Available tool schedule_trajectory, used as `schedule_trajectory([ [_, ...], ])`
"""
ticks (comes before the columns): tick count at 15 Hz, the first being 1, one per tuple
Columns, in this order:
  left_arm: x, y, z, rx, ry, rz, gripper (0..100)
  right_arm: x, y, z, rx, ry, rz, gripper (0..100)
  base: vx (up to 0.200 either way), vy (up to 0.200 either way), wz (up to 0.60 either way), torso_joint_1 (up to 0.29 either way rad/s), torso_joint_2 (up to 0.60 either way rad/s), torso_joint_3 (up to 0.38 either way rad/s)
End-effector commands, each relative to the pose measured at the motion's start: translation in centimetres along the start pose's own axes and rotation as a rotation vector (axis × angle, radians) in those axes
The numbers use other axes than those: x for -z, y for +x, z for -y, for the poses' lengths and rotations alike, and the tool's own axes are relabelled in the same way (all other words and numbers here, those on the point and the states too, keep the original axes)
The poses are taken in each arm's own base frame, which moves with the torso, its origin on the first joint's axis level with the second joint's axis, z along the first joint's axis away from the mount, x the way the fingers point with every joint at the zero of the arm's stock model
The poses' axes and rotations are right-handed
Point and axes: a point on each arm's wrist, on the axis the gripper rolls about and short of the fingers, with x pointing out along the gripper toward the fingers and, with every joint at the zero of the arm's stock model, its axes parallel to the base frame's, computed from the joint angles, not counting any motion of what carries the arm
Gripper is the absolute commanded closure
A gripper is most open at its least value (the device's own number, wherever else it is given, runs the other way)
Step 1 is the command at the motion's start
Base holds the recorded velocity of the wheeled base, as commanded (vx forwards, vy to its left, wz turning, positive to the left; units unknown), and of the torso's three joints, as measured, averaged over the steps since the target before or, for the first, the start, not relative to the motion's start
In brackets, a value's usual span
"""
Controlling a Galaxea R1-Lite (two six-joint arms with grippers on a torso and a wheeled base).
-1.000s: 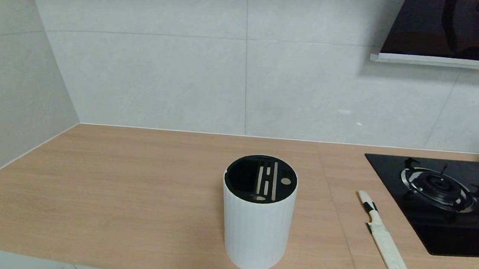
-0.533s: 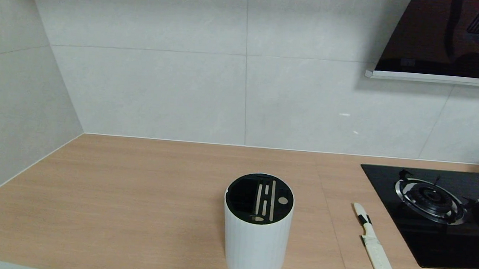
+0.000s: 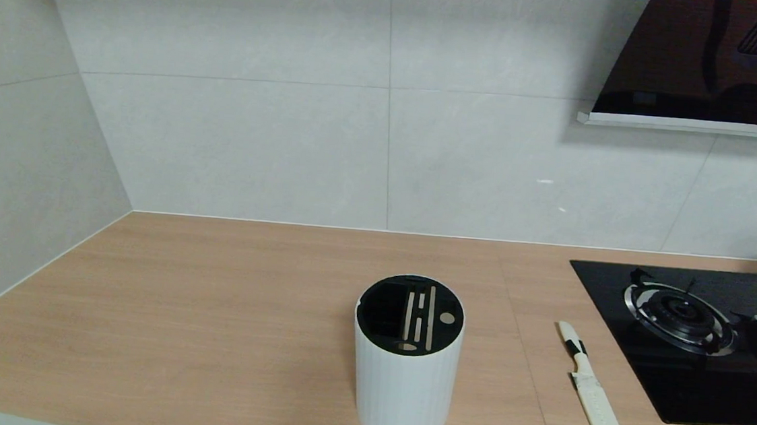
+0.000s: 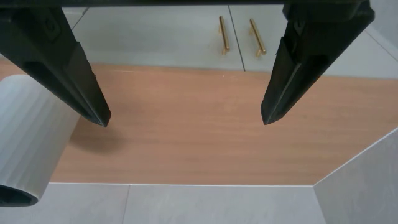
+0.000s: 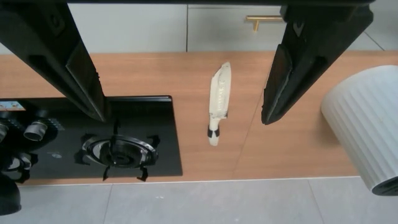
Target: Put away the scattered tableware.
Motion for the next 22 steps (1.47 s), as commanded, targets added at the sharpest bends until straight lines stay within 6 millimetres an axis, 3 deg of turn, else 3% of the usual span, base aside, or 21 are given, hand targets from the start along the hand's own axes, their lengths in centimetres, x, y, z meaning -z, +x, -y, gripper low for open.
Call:
schedule_trajectory([
  [1, 0.0, 0.0, 0.0, 0.000, 0.000, -0.002, 0, 0.0, 0.0, 0.0, -0.002, 0.000, -0.002, 0, 0.000, 0.000, 0.00, 0.000, 0.00, 0.000],
  [4, 0.0, 0.0, 0.0, 0.000, -0.002, -0.002, 0, -0.1, 0.4, 0.0, -0.004, 0.003, -0.050, 0, 0.000, 0.000, 0.00, 0.000, 0.00, 0.000],
  [7, 0.0, 0.0, 0.0, 0.000, 0.000, -0.002, 0, -0.2, 0.0, 0.0, 0.000, 0.000, 0.008, 0, 0.000, 0.000, 0.00, 0.000, 0.00, 0.000],
  [9, 0.0, 0.0, 0.0, 0.000, 0.000, -0.002, 0, -4.5, -0.7, 0.0, -0.017, 0.015, 0.085, 0, 0.000, 0.000, 0.00, 0.000, 0.00, 0.000],
  [10, 0.0, 0.0, 0.0, 0.000, 0.000, -0.002, 0, -5.2, -0.4, 0.0, -0.023, 0.015, 0.068, 0, 0.000, 0.000, 0.00, 0.000, 0.00, 0.000],
  [11, 0.0, 0.0, 0.0, 0.000, -0.002, -0.002, 0, -6.7, 0.6, -0.1, -0.026, 0.008, 0.007, 0, 0.000, 0.000, 0.00, 0.000, 0.00, 0.000],
  [14, 0.0, 0.0, 0.0, 0.000, 0.000, -0.002, 0, -8.5, 2.9, -0.3, -0.044, -0.010, -0.102, 0, 0.000, 0.000, 0.00, 0.000, 0.00, 0.000],
  [19, 0.0, 0.0, 0.0, 0.000, 0.004, 0.000, 0, -12.1, 9.9, -1.5, -0.134, -0.035, -0.329, 0, 0.000, 0.000, 0.00, 0.000, 0.00, 0.000],
  [22, 0.0, 0.0, 0.0, 0.000, 0.001, 0.000, 0, -11.9, 14.4, -3.2, -0.203, -0.064, -0.472, 0, 0.000, 0.000, 0.00, 0.000, 0.00, 0.000],
])
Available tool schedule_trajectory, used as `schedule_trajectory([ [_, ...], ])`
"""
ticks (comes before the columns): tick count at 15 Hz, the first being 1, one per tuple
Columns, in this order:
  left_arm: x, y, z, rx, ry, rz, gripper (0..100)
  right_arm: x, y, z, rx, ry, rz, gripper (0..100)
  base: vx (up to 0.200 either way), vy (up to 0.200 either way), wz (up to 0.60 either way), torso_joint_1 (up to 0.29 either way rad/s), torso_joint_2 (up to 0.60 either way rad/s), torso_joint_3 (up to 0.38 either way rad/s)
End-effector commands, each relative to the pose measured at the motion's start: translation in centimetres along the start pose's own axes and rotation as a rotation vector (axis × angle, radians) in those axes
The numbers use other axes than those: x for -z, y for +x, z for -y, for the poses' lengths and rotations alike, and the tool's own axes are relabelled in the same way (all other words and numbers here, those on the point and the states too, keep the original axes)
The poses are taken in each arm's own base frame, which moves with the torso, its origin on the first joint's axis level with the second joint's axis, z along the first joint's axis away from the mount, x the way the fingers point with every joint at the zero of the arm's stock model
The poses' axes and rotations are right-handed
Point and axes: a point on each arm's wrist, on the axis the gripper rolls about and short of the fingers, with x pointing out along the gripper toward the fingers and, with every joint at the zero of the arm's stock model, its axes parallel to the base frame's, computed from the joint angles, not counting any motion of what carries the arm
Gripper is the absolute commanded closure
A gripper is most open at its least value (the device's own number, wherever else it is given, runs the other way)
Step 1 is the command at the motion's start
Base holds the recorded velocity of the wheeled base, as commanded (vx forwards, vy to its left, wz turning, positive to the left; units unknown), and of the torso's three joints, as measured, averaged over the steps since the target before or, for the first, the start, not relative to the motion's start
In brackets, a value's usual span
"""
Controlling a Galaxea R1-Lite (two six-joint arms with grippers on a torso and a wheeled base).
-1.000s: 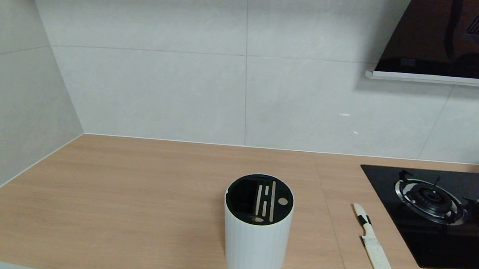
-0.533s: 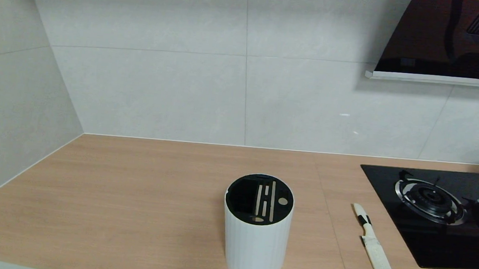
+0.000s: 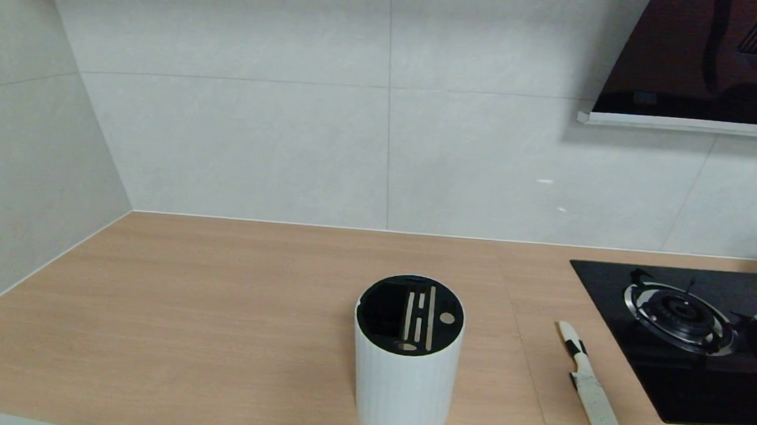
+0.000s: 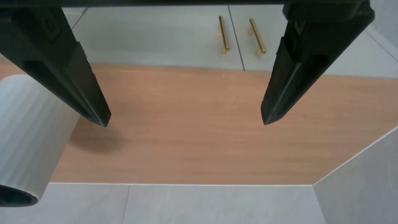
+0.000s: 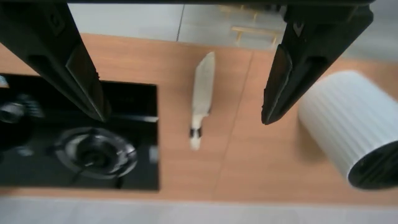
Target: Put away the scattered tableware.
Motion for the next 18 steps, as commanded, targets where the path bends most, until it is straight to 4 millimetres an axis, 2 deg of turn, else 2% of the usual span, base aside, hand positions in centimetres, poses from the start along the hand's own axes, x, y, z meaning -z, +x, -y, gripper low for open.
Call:
schedule_trajectory([
  [1, 0.0, 0.0, 0.0, 0.000, 0.000, -0.001, 0, -1.3, 6.0, -1.3, -0.069, -0.034, -0.186, 0, 0.000, 0.000, 0.00, 0.000, 0.00, 0.000],
  [6, 0.0, 0.0, 0.0, 0.000, 0.003, -0.001, 0, -0.9, 13.2, -2.4, -0.073, -0.049, -0.277, 0, 0.000, 0.000, 0.00, 0.000, 0.00, 0.000],
  [8, 0.0, 0.0, 0.0, 0.000, 0.003, -0.001, 0, -0.1, 15.6, -2.7, -0.068, -0.054, -0.307, 0, 0.000, 0.000, 0.00, 0.000, 0.00, 0.000],
  [10, 0.0, 0.0, 0.0, 0.000, 0.004, -0.001, 0, 2.0, 18.9, -3.2, -0.015, -0.079, -0.373, 0, 0.000, 0.000, 0.00, 0.000, 0.00, 0.000],
  [18, 0.0, 0.0, 0.0, 0.000, 0.004, -0.003, 0, 6.3, 23.3, -3.3, 0.012, -0.088, -0.488, 0, 0.000, 0.000, 0.00, 0.000, 0.00, 0.000],
])
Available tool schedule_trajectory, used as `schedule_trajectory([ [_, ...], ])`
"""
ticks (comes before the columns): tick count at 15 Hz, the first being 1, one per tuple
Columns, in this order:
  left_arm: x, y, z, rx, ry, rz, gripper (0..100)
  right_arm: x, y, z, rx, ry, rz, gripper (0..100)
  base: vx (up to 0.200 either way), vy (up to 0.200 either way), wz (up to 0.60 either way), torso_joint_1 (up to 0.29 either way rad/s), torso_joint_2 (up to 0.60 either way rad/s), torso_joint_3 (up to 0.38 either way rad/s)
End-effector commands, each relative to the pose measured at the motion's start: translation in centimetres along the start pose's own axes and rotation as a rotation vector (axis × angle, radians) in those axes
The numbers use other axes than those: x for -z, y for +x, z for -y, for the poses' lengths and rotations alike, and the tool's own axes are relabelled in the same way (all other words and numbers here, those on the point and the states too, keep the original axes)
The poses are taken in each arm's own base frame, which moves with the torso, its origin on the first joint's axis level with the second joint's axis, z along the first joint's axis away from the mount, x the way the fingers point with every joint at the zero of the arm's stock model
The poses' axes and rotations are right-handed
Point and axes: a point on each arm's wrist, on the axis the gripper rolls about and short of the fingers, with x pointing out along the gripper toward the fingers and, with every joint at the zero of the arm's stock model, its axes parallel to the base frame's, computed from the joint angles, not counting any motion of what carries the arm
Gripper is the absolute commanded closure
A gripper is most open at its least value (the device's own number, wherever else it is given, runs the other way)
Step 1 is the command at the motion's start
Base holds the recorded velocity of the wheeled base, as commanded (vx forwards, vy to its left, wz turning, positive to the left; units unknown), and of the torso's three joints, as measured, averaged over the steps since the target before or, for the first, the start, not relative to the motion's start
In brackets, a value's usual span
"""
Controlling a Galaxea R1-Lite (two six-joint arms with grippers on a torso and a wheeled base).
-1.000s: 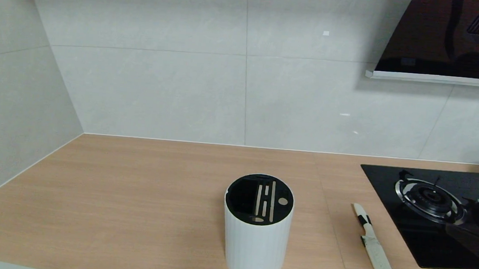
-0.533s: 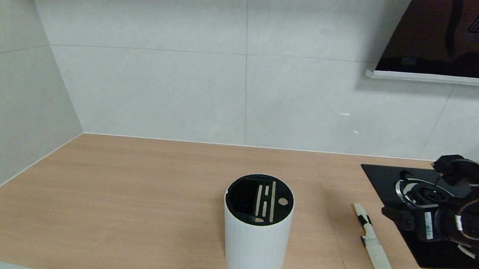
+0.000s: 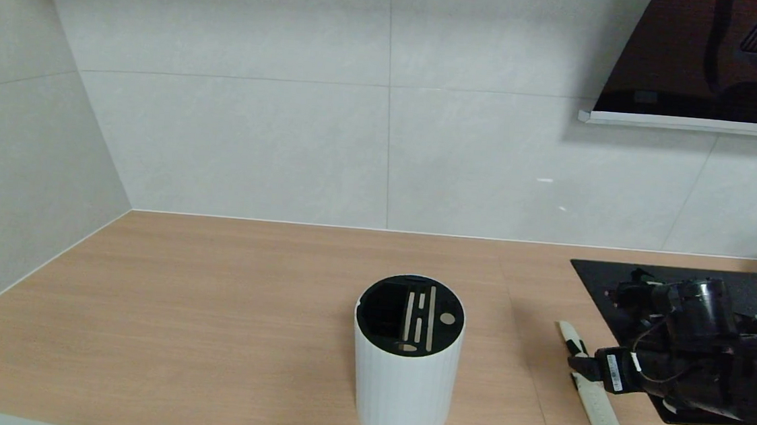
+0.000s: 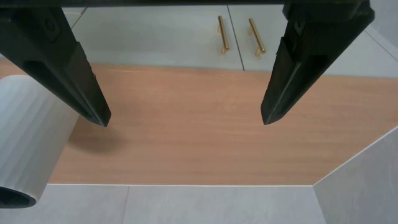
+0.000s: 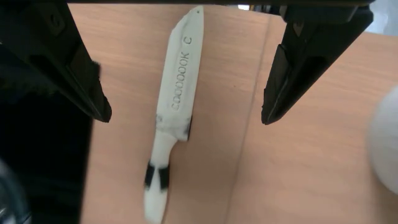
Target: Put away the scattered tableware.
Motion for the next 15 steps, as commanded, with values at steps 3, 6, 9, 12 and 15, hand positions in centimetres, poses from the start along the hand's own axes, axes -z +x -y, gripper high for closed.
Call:
schedule_trajectory([
  [3, 0.0, 0.0, 0.0, 0.000, 0.000, -0.002, 0, 1.8, 4.1, -0.1, 0.053, 0.001, -0.054, 0, 0.000, 0.000, 0.00, 0.000, 0.00, 0.000],
  [6, 0.0, 0.0, 0.0, 0.000, 0.000, -0.001, 0, 2.1, 5.1, 0.6, 0.072, 0.019, -0.063, 0, 0.000, 0.000, 0.00, 0.000, 0.00, 0.000],
  [9, 0.0, 0.0, 0.0, 0.000, 0.000, -0.002, 0, 3.0, 6.5, 0.8, 0.079, 0.023, -0.091, 0, 0.000, 0.000, 0.00, 0.000, 0.00, 0.000],
  [12, 0.0, 0.0, 0.0, 0.000, 0.000, -0.001, 0, 3.1, 6.9, 0.9, 0.084, 0.029, -0.079, 0, 0.000, 0.000, 0.00, 0.000, 0.00, 0.000],
  [15, 0.0, 0.0, 0.0, 0.000, 0.000, -0.001, 0, 3.2, 7.2, 1.1, 0.087, 0.035, -0.085, 0, 0.000, 0.000, 0.00, 0.000, 0.00, 0.000],
])
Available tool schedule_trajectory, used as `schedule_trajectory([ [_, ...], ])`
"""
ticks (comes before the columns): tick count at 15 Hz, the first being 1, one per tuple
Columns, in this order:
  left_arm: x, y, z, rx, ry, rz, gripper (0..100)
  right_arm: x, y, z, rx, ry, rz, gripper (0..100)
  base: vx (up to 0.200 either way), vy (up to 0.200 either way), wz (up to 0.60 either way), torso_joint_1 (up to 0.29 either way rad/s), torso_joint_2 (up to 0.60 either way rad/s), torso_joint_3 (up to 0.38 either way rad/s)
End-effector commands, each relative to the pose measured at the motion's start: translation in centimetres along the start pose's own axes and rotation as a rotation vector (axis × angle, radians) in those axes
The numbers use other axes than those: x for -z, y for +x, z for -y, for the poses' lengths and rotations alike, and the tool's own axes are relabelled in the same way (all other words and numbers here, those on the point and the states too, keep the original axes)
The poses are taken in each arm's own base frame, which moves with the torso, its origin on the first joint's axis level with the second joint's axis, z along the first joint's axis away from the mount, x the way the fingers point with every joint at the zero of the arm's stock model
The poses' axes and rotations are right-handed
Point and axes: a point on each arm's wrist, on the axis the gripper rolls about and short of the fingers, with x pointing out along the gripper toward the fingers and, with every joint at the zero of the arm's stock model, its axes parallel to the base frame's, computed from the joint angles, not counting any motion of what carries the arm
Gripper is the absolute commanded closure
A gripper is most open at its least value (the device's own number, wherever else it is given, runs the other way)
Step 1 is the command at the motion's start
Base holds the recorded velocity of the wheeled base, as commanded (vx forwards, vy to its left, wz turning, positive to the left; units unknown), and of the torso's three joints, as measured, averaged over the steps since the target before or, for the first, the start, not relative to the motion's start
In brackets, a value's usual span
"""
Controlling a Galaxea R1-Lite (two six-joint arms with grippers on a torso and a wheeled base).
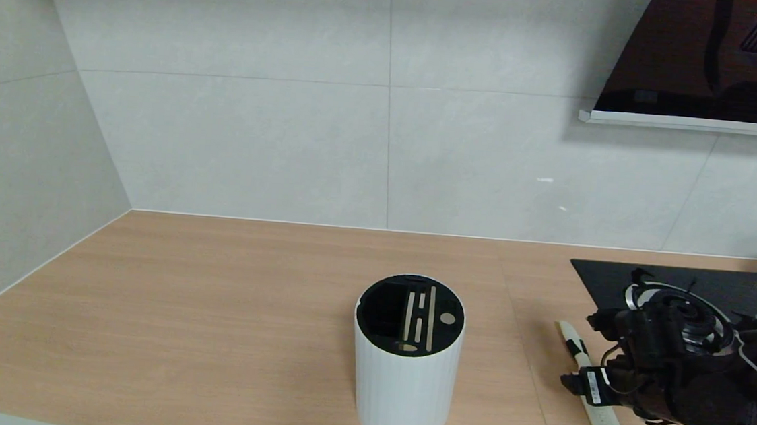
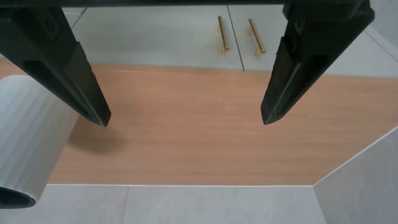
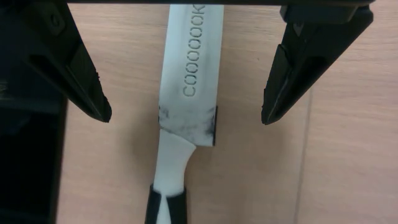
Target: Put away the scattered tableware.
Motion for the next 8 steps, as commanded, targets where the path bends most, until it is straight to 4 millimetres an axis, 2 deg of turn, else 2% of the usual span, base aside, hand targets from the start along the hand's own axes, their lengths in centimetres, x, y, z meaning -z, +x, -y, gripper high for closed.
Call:
schedule_trajectory([
  [1, 0.0, 0.0, 0.0, 0.000, 0.000, -0.002, 0, 0.3, 0.5, 0.2, 0.004, 0.004, -0.016, 0, 0.000, 0.000, 0.00, 0.000, 0.00, 0.000],
  [5, 0.0, 0.0, 0.0, 0.000, 0.000, -0.002, 0, 0.7, 1.6, 0.1, 0.011, 0.007, -0.004, 0, 0.000, 0.000, 0.00, 0.000, 0.00, 0.000],
  [8, 0.0, 0.0, 0.0, 0.000, 0.000, -0.002, 0, 0.7, 1.7, 0.0, 0.011, 0.009, 0.001, 0, 0.000, 0.000, 0.00, 0.000, 0.00, 0.000],
])
